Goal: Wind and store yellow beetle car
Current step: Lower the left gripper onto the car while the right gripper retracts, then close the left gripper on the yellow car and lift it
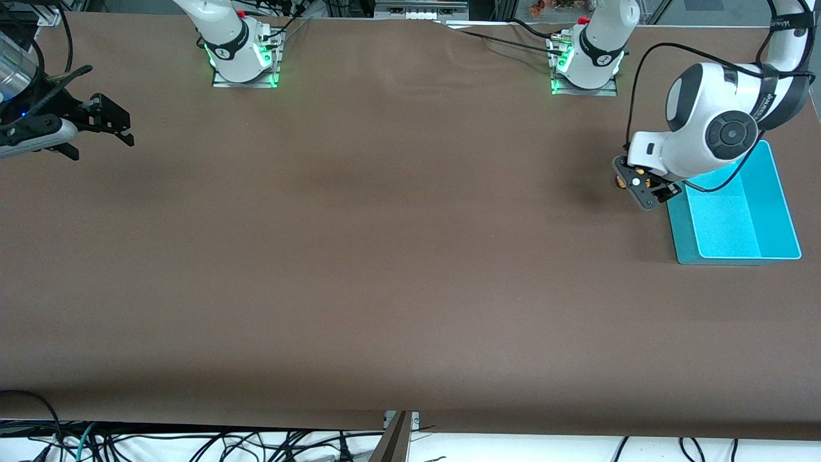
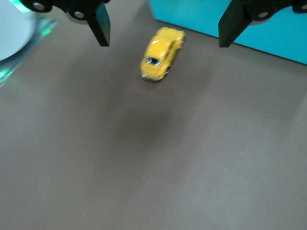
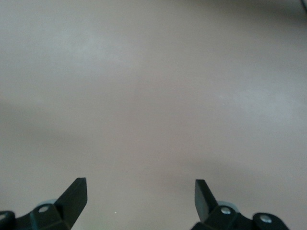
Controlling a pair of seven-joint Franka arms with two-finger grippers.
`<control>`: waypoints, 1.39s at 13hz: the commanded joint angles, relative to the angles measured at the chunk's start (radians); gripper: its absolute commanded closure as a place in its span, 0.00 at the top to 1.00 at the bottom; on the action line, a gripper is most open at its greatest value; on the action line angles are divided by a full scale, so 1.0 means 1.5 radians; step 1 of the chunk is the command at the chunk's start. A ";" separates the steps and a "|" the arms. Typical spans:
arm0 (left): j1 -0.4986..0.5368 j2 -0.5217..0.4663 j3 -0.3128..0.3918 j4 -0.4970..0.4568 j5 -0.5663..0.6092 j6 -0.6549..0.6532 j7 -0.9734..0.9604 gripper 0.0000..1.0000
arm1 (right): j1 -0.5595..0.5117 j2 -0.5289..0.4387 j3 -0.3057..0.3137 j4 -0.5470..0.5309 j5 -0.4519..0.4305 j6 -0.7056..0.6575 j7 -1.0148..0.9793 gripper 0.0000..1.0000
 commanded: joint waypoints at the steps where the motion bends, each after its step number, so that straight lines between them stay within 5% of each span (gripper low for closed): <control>1: 0.041 -0.031 -0.008 -0.097 0.049 0.098 0.095 0.99 | 0.013 0.006 -0.004 0.036 -0.018 -0.032 0.062 0.99; 4: 0.052 -0.024 -0.008 -0.174 0.090 0.195 0.098 1.00 | 0.024 0.006 -0.005 0.038 -0.020 -0.038 0.101 0.99; 12: 0.184 0.114 -0.008 -0.182 0.248 0.384 0.097 0.98 | 0.022 0.013 -0.012 0.035 -0.007 -0.044 0.107 0.99; 13: 0.185 0.119 -0.009 -0.183 0.253 0.386 0.097 0.87 | 0.022 0.013 -0.018 0.036 0.005 -0.045 0.103 0.99; 14: 0.185 0.119 -0.010 -0.186 0.253 0.386 0.097 0.58 | 0.023 0.013 -0.024 0.035 0.009 -0.046 0.100 0.99; 15: 0.185 0.119 -0.013 -0.187 0.253 0.386 0.096 0.40 | 0.022 0.013 -0.024 0.036 0.009 -0.053 0.098 0.99; 18: 0.184 0.120 -0.024 -0.187 0.252 0.386 0.089 0.32 | 0.023 0.013 -0.024 0.036 0.009 -0.057 0.104 0.99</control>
